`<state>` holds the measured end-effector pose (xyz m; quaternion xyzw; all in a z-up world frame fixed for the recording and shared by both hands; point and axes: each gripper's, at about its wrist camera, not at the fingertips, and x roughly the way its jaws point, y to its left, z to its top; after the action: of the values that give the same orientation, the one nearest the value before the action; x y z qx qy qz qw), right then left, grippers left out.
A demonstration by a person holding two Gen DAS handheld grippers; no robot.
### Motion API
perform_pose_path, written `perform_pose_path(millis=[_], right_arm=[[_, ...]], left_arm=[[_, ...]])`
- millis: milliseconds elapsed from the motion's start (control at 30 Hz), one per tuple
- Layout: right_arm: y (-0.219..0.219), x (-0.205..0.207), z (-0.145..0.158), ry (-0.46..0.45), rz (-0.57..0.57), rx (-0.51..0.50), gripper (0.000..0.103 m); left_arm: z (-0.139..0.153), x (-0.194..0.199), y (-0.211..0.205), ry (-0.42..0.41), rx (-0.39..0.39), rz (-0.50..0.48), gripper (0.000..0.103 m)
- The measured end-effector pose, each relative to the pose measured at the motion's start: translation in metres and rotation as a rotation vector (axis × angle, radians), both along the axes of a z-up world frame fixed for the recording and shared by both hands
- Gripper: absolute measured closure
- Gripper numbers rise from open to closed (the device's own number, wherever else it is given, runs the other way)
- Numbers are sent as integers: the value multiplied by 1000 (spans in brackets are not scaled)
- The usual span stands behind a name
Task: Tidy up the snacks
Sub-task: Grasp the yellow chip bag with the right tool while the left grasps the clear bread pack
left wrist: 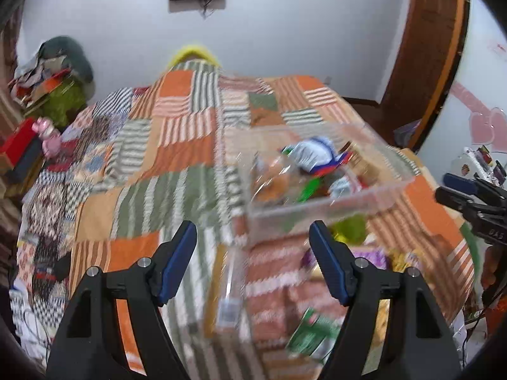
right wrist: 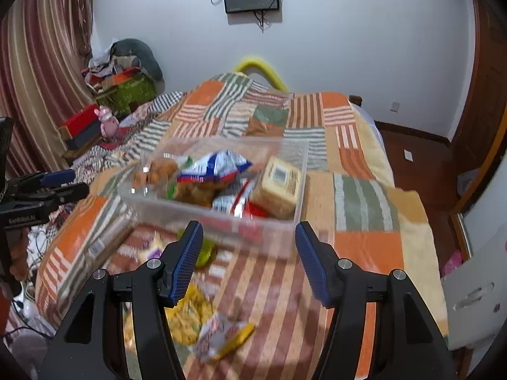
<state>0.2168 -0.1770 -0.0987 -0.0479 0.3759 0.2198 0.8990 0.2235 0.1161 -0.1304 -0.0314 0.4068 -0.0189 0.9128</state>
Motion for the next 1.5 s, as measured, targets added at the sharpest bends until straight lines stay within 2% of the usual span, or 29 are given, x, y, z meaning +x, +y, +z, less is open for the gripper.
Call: perform_pose_path(millis=[133, 200, 400, 433, 500, 600, 767, 933, 1067, 1200, 1267, 1367, 1433, 1500], right_arm=[[-4, -12, -10, 31, -12, 15, 44], [-6, -18, -16, 56, -16, 29, 40], [-5, -32, -36, 138, 0, 18, 38], [-5, -34, -39, 150, 2, 17, 34], [-3, -39, -44, 167, -6, 22, 15], [1, -45, -48, 167, -34, 24, 11], [18, -42, -56, 203, -18, 34, 11], [31, -38, -65, 201, -9, -7, 11], [25, -36, -74, 228, -25, -10, 11], [11, -33, -73, 230, -63, -6, 12], [3, -32, -74, 230, -82, -13, 12], [-4, -32, -78, 239, -90, -26, 21], [-8, -34, -77, 233, -91, -20, 24], [-8, -35, -76, 224, -85, -13, 35]], left_arm=[[-18, -15, 15, 46, 0, 38, 30], [-29, -24, 20, 67, -9, 49, 30], [-53, -45, 25, 107, -2, 59, 30], [-57, -48, 24, 113, -5, 58, 30], [-66, -53, 22, 129, -20, 58, 30], [-76, -57, 22, 147, -36, 68, 30], [-82, -56, 25, 148, -54, 65, 30], [-85, -46, 25, 148, -38, 59, 30], [-87, -34, 24, 113, -13, 62, 30], [-93, -19, 28, 123, -45, 61, 30], [-98, -13, 25, 128, -32, 48, 30], [-105, -5, 20, 139, -13, 34, 31], [-110, -1, 18, 154, -23, 17, 38], [-114, 2, 15, 166, -28, -4, 42]])
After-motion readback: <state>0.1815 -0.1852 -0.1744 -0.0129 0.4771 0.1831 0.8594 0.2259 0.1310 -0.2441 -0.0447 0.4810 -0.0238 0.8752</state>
